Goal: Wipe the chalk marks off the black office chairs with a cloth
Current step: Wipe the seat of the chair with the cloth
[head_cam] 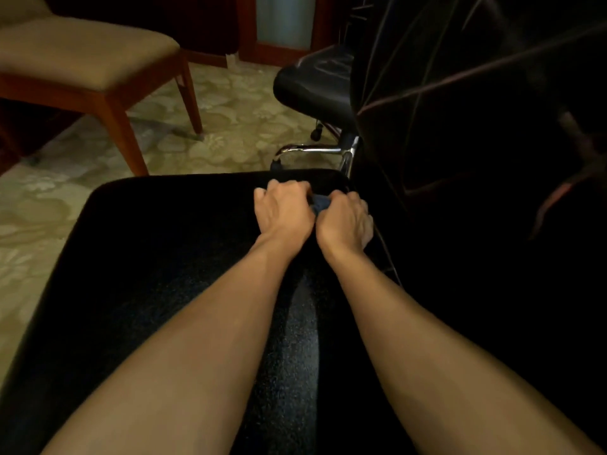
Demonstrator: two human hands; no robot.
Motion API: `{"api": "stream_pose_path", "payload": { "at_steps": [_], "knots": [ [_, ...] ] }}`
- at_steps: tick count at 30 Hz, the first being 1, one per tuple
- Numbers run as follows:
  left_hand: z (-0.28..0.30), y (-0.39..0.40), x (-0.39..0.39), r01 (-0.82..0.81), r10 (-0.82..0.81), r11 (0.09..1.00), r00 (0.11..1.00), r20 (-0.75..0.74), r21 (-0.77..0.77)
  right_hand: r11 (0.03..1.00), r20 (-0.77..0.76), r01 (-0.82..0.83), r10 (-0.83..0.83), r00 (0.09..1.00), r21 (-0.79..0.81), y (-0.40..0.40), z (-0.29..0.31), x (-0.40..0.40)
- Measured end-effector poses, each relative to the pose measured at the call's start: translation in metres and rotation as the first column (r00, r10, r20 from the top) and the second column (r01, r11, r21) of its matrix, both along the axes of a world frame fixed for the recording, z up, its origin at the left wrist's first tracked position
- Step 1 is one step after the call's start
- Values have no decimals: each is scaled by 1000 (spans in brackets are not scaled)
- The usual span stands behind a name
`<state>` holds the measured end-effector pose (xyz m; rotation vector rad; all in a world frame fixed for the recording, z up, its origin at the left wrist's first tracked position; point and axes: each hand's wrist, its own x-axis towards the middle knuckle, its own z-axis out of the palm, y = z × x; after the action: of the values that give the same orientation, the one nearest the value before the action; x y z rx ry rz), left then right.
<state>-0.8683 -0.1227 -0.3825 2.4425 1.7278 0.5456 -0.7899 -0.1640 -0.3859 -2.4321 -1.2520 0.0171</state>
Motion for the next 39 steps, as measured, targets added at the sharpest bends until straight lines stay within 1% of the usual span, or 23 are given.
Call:
{"api": "stream_pose_path", "payload": {
  "at_steps": [4,9,13,15,20,21,23,24,26,28,29,31,33,36,37,39],
  "knots": [
    [1,1,0,15,-15,1000,1000,-19,0,999,-2,-34,34,999,-4,-1,-3,3],
    [8,-42,-12,38,-39,999,999,-22,-34,992,-23,-112,111,994,-54,-44,6,5],
    [9,-95,-16,25,-25,997,1000,4,-75,999,-111,-48,48,993,3,-98,2,-3],
    [11,-120,-16,32,-34,996,999,-18,-79,999,-109,-30,31,994,12,-124,-1,-7],
    [14,-172,-22,57,-61,994,997,-41,-97,998,-124,-60,61,990,10,-171,5,-6],
    [15,-182,-24,63,-67,994,997,-41,-95,996,-162,-75,80,984,39,-181,8,-7],
    [16,-202,-28,85,-89,992,995,-34,-90,991,-300,-120,132,945,56,-206,9,-12],
    [16,-213,-31,101,-104,992,994,-31,-81,989,-340,-133,145,929,61,-217,7,-14],
    [15,-237,-41,124,-126,990,992,-26,-74,990,-362,-118,140,921,83,-236,-10,-20],
    [13,-261,-54,130,-132,988,991,-25,-83,989,-421,-131,149,895,72,-252,-35,-24],
    [11,-270,-60,134,-137,988,990,-29,-81,985,-427,-165,172,888,53,-260,-43,-28],
    [9,-283,-71,143,-145,987,989,-29,-74,966,-449,-256,239,861,24,-281,-40,-40],
    [10,-290,-79,159,-161,985,987,-20,-62,955,-444,-294,254,859,-23,-298,-18,-50],
    [10,-302,-91,196,-198,978,980,-23,-75,926,-449,-377,329,831,-19,-309,0,-54],
    [9,-307,-97,214,-215,974,976,-14,-79,905,-436,-424,369,820,-32,-315,5,-53],
    [4,-318,-107,245,-245,964,969,10,-100,885,-378,-462,409,831,-58,-328,13,-54]
  ]
}}
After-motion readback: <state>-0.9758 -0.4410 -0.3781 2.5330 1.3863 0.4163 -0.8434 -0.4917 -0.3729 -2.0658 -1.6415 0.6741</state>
